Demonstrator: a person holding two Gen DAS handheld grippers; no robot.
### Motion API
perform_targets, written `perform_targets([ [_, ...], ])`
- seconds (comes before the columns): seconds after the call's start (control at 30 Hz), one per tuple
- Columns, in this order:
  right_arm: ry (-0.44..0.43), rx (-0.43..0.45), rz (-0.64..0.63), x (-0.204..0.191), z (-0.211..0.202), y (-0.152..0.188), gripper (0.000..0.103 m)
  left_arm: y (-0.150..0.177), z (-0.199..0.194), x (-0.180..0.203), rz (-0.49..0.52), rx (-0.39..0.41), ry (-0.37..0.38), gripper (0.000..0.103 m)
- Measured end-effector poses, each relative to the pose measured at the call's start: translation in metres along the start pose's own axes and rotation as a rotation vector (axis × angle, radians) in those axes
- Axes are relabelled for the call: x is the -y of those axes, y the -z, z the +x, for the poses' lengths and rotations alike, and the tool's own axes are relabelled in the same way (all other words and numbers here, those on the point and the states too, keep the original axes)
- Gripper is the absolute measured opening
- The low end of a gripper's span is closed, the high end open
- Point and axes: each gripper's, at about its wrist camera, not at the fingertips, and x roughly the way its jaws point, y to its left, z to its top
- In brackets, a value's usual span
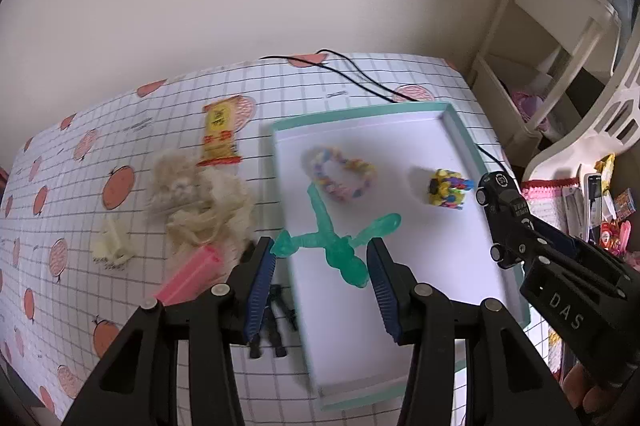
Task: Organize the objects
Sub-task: 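Open left gripper to drop the green toy while right gripper releases the black car in the tray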
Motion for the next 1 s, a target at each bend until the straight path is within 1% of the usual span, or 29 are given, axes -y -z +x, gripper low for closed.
perform_targets([
  [0.13,0.027,-0.002,0.012,0.01,0.003,0.0,0.037,-0.004,0.008,0.012,0.012,-0.007,0.013,0.049],
  [0.37,0.07,-0.045,0.009,0.019,0.02,0.004,0.037,-0.003,0.03,0.024,0.021,-0.031,0.041,0.049],
  [0.63,0.106,-0.096,-0.016,0.016,0.041,0.011,0.037,0.007,0.056,0.021,0.013,-0.084,0.054,0.049],
  [1.0,0.138,-0.137,-0.031,0.01,0.056,0.015,0.037,0.015,0.074,0.018,0.014,-0.125,0.076,0.049],
])
